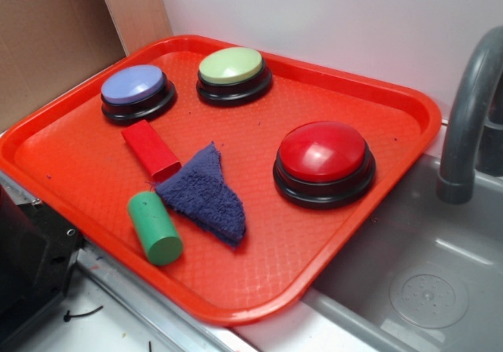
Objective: Push the purple button.
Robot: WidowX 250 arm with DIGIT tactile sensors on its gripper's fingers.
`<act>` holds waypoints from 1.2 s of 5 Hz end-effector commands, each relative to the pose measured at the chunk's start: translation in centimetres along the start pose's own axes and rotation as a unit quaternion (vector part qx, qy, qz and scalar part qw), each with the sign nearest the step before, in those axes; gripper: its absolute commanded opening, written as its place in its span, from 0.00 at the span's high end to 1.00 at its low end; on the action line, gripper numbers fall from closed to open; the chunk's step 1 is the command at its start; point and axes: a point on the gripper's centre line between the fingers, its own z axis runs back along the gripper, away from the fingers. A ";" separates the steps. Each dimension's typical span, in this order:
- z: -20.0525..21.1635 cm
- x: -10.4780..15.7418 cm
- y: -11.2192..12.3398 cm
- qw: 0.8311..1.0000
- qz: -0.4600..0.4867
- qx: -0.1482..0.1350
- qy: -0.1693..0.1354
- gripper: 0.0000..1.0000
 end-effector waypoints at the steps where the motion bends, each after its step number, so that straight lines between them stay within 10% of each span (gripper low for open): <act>1: 0.0 0.0 0.0 1.000 0.000 0.000 0.000 0.00; 3: -5.8 7.0 6.3 0.997 0.065 0.039 0.003 0.00; 6: -14.1 10.6 9.9 0.997 0.038 0.062 -0.009 0.00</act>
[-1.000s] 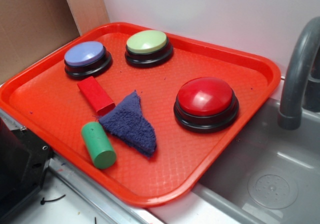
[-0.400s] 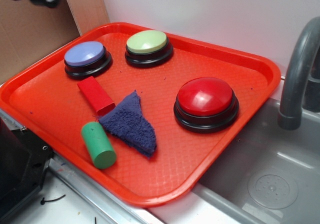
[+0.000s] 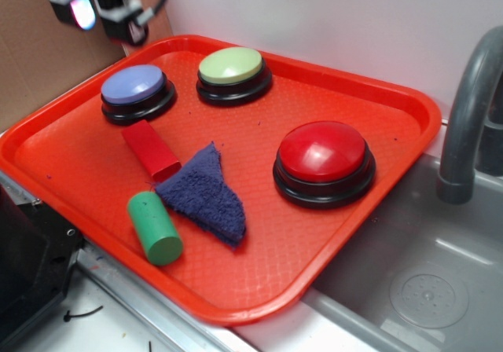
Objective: Push the purple button.
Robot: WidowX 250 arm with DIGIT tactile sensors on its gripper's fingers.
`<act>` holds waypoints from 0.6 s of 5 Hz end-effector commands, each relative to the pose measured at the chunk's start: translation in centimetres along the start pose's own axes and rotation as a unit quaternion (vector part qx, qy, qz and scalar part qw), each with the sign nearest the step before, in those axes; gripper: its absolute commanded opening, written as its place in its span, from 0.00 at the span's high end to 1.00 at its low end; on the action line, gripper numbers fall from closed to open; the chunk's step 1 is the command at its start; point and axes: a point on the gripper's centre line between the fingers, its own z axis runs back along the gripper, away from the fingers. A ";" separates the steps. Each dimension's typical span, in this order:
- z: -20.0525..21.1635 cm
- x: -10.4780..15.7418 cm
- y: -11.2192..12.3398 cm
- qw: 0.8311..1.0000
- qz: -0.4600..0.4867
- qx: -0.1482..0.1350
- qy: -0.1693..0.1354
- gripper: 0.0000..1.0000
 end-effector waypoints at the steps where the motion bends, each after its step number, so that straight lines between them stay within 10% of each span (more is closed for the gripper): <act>1: -3.6 1.7 2.6 0.999 -0.024 -0.003 -0.023 0.00; 3: -6.9 2.3 3.0 0.999 -0.033 0.000 0.004 0.00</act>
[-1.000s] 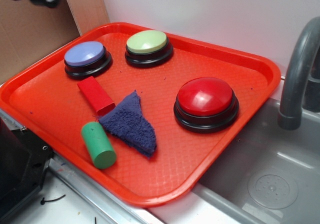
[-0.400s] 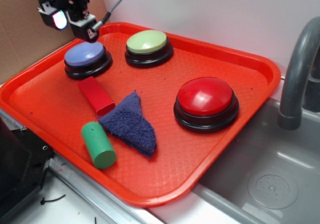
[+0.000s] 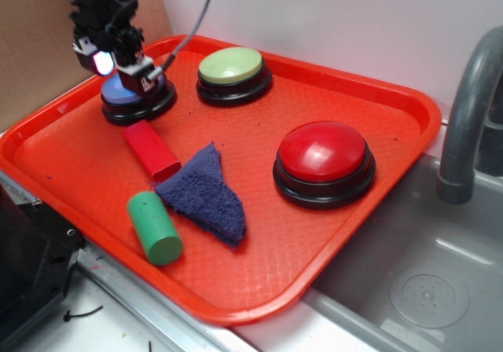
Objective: Push the purple button.
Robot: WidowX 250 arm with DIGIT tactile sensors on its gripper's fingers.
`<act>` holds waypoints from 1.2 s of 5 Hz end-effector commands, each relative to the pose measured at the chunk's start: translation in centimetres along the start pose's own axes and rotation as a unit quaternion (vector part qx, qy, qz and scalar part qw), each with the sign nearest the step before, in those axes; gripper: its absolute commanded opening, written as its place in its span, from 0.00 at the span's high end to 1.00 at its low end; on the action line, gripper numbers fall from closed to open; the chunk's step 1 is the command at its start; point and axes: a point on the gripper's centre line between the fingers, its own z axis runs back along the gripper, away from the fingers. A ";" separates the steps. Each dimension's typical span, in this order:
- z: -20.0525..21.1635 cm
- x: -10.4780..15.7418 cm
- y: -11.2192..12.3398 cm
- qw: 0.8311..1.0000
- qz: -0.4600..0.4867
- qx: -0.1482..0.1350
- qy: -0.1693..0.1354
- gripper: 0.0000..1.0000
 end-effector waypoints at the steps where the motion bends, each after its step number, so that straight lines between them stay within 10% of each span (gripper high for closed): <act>1: -1.7 0.9 0.7 1.000 -0.001 0.004 0.012 0.00; 6: 6.4 0.6 1.5 0.999 0.040 0.002 -0.032 0.00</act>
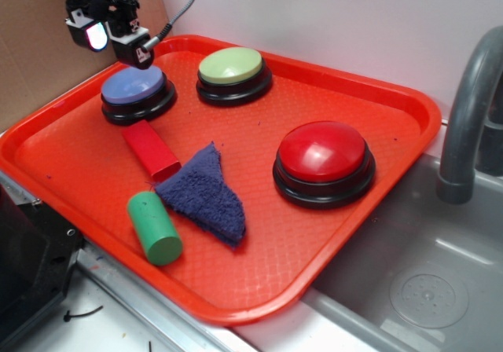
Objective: Push the purple button.
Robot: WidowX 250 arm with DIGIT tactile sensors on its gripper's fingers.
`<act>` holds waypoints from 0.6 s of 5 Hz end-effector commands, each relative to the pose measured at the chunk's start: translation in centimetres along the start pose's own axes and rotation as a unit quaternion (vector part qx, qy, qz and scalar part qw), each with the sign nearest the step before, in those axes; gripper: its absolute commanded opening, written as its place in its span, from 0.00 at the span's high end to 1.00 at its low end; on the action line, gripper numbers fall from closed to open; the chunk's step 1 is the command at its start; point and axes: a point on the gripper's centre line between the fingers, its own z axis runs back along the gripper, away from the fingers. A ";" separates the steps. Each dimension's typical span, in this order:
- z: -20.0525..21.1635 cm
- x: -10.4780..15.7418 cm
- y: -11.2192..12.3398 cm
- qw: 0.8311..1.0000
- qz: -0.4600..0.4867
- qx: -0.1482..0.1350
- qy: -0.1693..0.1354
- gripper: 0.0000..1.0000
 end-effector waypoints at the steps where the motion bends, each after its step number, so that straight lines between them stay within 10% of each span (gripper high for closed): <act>1: 3.6 0.5 1.2 0.999 0.014 0.011 -0.046 0.00; 3: 5.4 -0.1 1.3 0.998 0.022 0.006 -0.057 0.00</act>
